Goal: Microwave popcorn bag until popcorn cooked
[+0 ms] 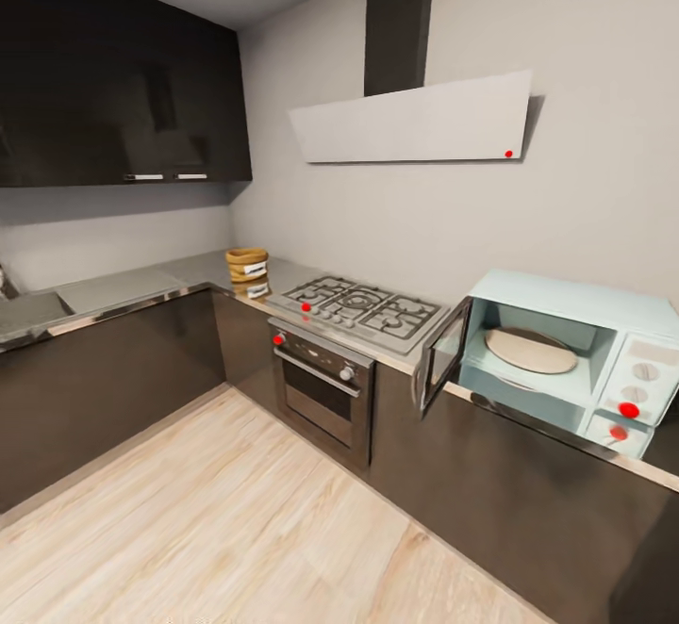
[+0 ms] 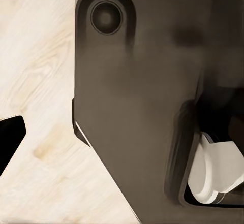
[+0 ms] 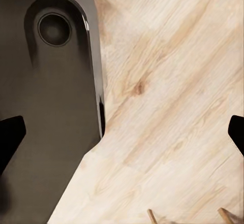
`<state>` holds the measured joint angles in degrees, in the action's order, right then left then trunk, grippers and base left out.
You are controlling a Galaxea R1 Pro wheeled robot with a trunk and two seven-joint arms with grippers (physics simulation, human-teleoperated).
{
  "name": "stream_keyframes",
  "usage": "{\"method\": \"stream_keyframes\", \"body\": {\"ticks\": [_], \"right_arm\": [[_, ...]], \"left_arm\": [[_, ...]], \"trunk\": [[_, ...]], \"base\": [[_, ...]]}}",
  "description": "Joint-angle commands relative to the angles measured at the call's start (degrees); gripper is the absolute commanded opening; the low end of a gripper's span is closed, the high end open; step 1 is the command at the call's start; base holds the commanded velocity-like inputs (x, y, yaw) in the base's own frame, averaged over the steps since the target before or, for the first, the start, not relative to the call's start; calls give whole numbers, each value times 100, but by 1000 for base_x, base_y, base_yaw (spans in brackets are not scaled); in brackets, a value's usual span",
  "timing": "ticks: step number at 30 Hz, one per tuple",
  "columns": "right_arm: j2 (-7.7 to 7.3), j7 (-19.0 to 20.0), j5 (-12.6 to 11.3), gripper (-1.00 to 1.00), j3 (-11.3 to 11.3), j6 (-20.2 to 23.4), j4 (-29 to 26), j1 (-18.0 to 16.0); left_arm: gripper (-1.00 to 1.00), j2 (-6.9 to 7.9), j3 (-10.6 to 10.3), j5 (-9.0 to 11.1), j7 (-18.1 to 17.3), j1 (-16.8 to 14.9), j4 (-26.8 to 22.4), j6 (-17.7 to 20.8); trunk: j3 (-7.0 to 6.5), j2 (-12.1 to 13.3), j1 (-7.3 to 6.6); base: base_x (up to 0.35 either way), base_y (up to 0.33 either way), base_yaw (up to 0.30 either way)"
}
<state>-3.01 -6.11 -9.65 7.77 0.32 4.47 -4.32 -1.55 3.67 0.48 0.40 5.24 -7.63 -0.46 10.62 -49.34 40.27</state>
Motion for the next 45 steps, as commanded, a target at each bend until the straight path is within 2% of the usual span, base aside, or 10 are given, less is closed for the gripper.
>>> {"method": "stream_keyframes", "body": {"ticks": [1,13,22,26,28,34,39,45], "right_arm": [[2,-4,-54,100,49,3,10,-8],[2,-4,-55,100,49,3,1,-8],[2,-4,-55,100,49,-24,1,-8],[2,-4,-55,100,49,-527,5,-8],[2,-4,-55,100,50,-622,4,-7],[2,3,-55,100,51,-672,8,-8],[2,30,-55,100,58,-1081,10,-8],[2,31,-55,100,58,-1095,10,-8]], "left_arm": [[100,-4,36,5,4,4,-11,-6],[100,3,37,5,4,4,-11,1],[100,5,37,5,4,4,-11,2],[100,5,37,5,4,4,-10,2],[100,5,37,5,4,4,-11,2],[100,5,37,5,4,4,-10,2],[100,5,37,5,4,4,-10,2],[100,5,37,5,4,4,-7,2]], "trunk": [[7,-5,1],[7,-5,1],[7,-5,1],[7,-5,1],[7,-5,1],[7,-5,1],[7,-5,1],[7,-5,1]], "base": [[0,0,252],[2,4,252],[126,237,191],[190,268,8],[209,256,1],[230,235,0],[239,225,0],[240,223,0]]}}
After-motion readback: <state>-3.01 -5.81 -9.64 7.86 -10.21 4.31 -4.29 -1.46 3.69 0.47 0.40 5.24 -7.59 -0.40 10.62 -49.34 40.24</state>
